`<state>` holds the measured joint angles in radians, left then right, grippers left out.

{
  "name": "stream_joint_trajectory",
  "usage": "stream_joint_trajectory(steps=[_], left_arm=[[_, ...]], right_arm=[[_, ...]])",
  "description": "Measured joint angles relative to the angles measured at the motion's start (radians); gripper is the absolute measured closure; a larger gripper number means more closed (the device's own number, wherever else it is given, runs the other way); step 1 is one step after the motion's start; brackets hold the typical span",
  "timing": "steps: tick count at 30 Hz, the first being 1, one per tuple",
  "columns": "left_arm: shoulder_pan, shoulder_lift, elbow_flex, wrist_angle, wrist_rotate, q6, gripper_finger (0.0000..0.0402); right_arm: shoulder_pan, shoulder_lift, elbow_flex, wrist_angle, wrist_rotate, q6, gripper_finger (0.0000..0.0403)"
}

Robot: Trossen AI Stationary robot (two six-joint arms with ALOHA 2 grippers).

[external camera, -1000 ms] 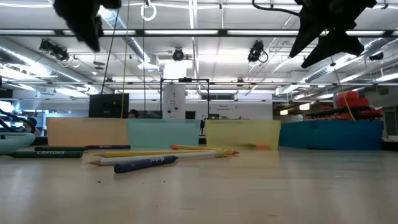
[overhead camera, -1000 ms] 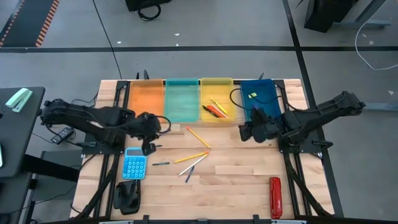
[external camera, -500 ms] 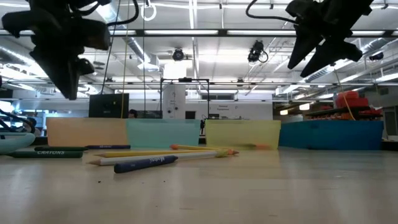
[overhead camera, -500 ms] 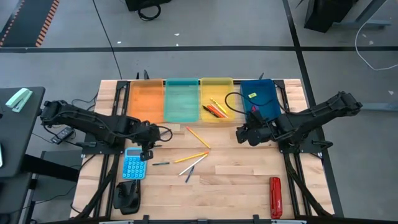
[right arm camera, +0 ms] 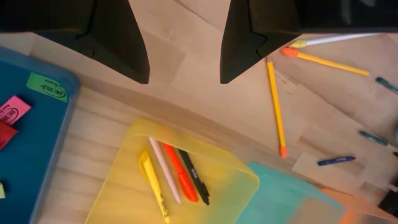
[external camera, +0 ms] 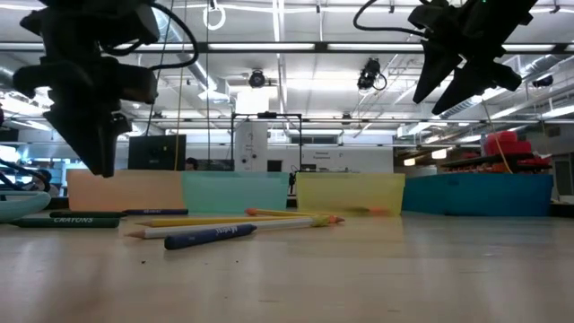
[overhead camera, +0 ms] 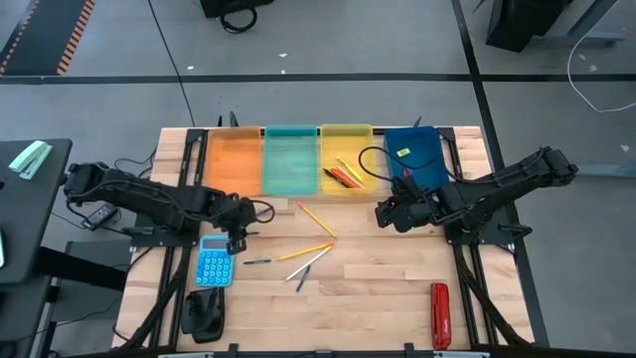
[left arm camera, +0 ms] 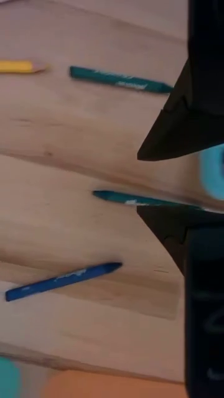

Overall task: Sort crayons/erasers/pens/pencils in bins
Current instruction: Put the dark green crayon into the orange bin

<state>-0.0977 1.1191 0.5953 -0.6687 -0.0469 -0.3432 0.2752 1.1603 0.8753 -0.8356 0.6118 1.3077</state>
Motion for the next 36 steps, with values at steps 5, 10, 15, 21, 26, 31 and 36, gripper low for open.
stream_joint_trajectory(steps=[5, 10, 15, 21, 26, 31, 36], left_arm=[[0.04, 0.033, -0.013, 0.036, 0.001, 0.066, 0.0251], [0.081, 0.102, -0.013, 0.041, 0.074, 0.124, 0.0253], [0.095, 0.18, -0.013, 0.044, 0.096, 0.127, 0.0257], [0.095, 0.253, -0.012, 0.051, 0.096, 0.132, 0.0254], [0.095, 0.284, -0.007, 0.056, 0.095, 0.13, 0.0259], [0.095, 0.285, -0.009, 0.059, 0.092, 0.13, 0.0275], [0.095, 0.286, -0.01, 0.062, 0.089, 0.13, 0.029]], right_arm=[[0.0, 0.0, 0.0, 0.0, -0.003, -0.001, 0.0198], [0.0, -0.001, 0.0, -0.001, -0.028, -0.001, 0.0198], [0.003, 0.0, 0.0, 0.0, -0.064, 0.001, 0.0198], [0.003, 0.0, 0.0, 0.0, -0.089, 0.002, 0.0198], [0.003, -0.001, 0.0, 0.001, -0.097, 0.004, 0.0198], [0.003, -0.001, 0.0, 0.001, -0.105, 0.005, 0.0198], [0.003, -0.001, 0.0, 0.0, -0.122, -0.021, 0.0198]])
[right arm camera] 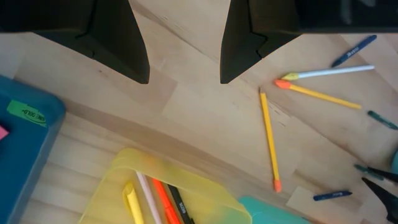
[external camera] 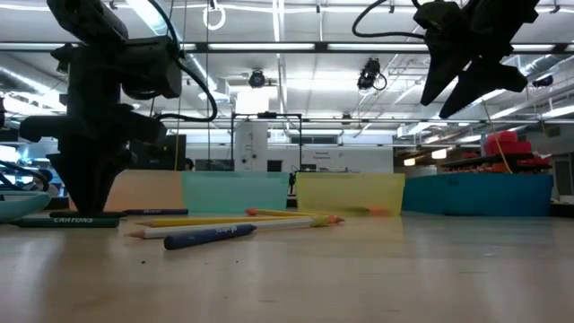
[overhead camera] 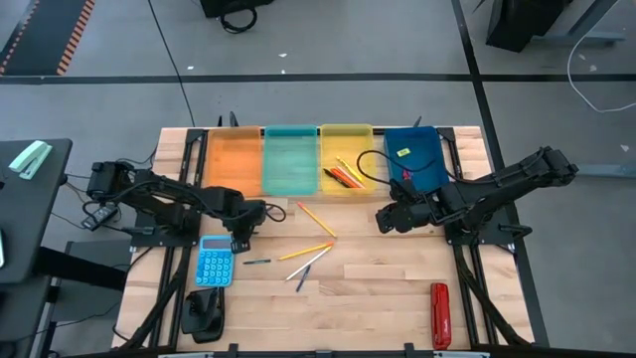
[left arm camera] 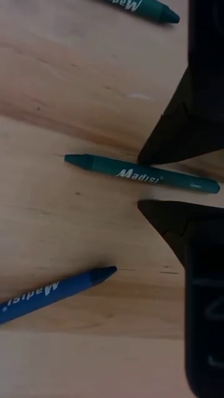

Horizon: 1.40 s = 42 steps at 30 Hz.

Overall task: Sort crayons/erasers/pens/pencils in bins
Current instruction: Put the dark green crayon into the orange bin

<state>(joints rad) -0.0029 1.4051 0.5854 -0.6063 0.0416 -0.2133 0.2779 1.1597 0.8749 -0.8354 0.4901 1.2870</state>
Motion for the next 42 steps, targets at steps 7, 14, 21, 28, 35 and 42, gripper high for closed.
stream_joint_trajectory(steps=[7, 14, 21, 28, 35, 42], left_arm=[[0.0, 0.0, -0.002, 0.007, -0.001, -0.015, 0.031], [0.0, 0.002, -0.002, 0.01, -0.001, -0.016, 0.0327], [0.0, 0.002, -0.002, 0.01, -0.001, -0.04, 0.0342], [0.0, 0.002, -0.002, 0.011, 0.001, -0.045, 0.0351], [0.0, 0.002, -0.002, 0.012, 0.002, -0.082, 0.0351], [0.0, 0.001, -0.002, 0.012, 0.003, -0.097, 0.0352]], right_arm=[[0.0, 0.0, 0.0, -0.001, -0.002, -0.026, 0.0198], [0.0, 0.0, 0.0, -0.001, -0.002, -0.026, 0.0198], [0.0, 0.0, 0.0, -0.001, -0.002, -0.046, 0.0198], [0.0, 0.0, 0.0, -0.001, -0.001, -0.08, 0.0198], [0.0, 0.0, 0.0, -0.001, -0.001, -0.081, 0.0198], [0.0, 0.0, 0.0, -0.001, -0.001, -0.083, 0.0198]])
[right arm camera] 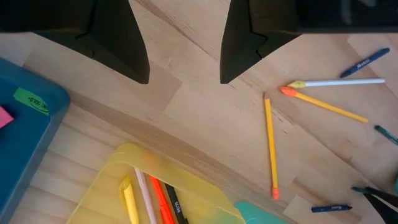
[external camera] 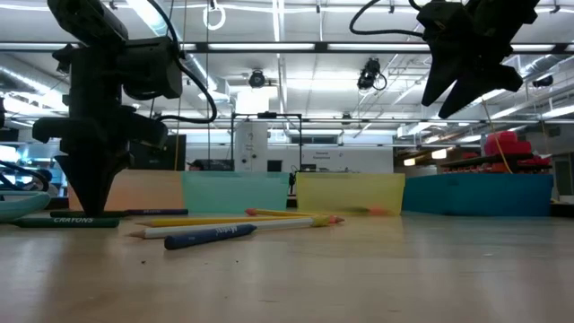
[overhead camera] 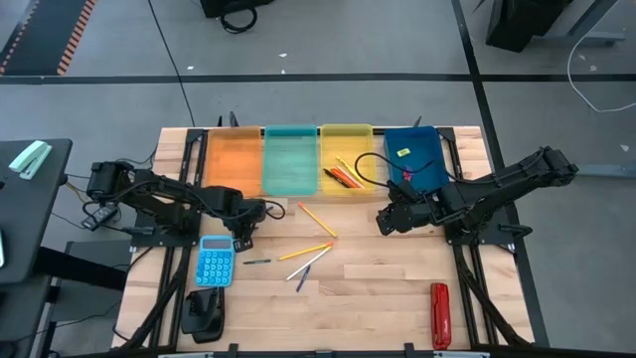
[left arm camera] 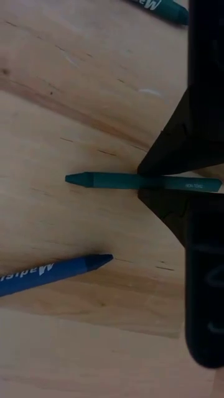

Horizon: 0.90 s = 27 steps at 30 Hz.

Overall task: Sort crayons/erasers/pens/pencils in bins
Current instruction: Put the dark green crayon into the orange bin

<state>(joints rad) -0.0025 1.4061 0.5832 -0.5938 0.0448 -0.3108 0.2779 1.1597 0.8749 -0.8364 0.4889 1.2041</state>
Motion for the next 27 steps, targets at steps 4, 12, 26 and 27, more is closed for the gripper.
stream_joint_trajectory(steps=[4, 12, 26, 27], left_arm=[[0.0, 0.003, 0.025, -0.025, 0.0, 0.006, 0.0352], [-0.001, 0.004, 0.107, -0.046, 0.011, 0.016, 0.0352], [0.042, 0.0, 0.342, -0.379, -0.055, 0.275, 0.0352], [0.053, -0.002, 0.354, -0.407, -0.068, 0.298, 0.0353]], right_arm=[[0.0, 0.0, 0.0, 0.0, 0.0, 0.0, 0.0198], [0.0, 0.0, 0.0, 0.001, 0.0, 0.0, 0.0198], [0.0, 0.0, 0.0, -0.002, 0.004, -0.012, 0.0198], [0.0, 0.0, 0.0, -0.002, 0.004, -0.012, 0.0198]])
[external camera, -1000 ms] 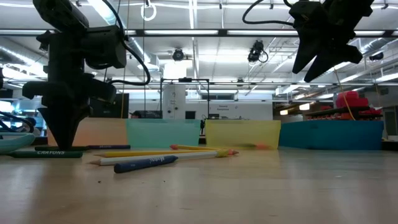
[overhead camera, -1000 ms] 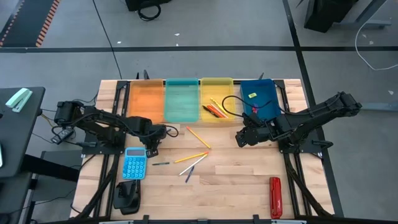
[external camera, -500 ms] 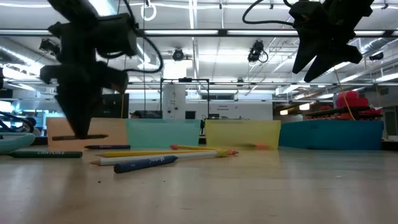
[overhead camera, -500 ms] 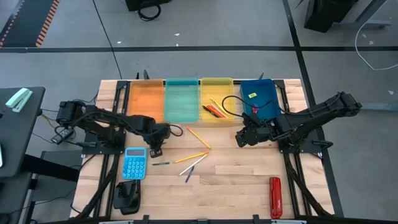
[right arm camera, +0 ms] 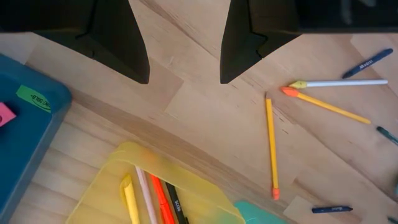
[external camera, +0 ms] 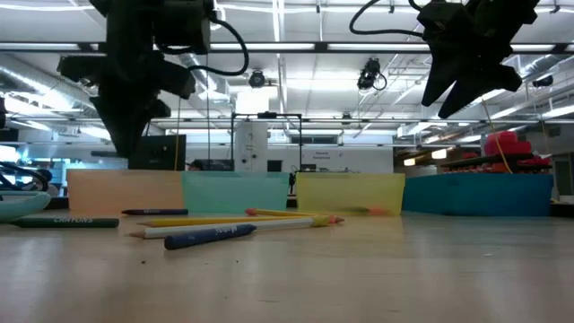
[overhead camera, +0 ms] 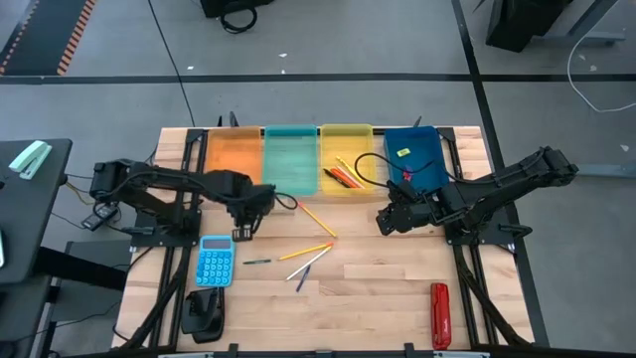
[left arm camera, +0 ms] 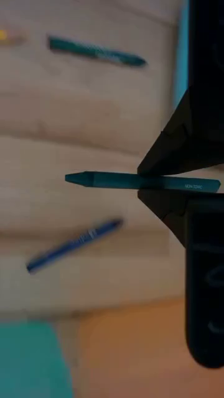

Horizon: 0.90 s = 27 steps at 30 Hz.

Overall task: Sort crayons/erasers/pens/pencils in bins
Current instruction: Put the dark green crayon into the orange bin

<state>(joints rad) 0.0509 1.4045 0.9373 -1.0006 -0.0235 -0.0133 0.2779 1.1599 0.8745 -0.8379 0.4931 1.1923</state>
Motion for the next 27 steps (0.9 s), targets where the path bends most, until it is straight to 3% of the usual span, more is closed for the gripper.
stream_joint_trajectory(steps=[6, 15, 27], left_arm=[[0.114, -0.054, 0.033, -0.081, -0.07, 0.105, 0.0359], [0.389, -0.154, 0.033, -0.01, -0.078, 0.25, 0.036], [0.717, -0.07, 0.034, 0.108, -0.078, 0.272, 0.0353]], right_arm=[[0.0, 0.0, 0.0, 0.0, 0.0, 0.0, 0.0198], [-0.001, 0.0, 0.0, 0.0, 0.075, -0.007, 0.0198], [-0.001, 0.0, 0.0, 0.0, 0.075, 0.084, 0.0198]])
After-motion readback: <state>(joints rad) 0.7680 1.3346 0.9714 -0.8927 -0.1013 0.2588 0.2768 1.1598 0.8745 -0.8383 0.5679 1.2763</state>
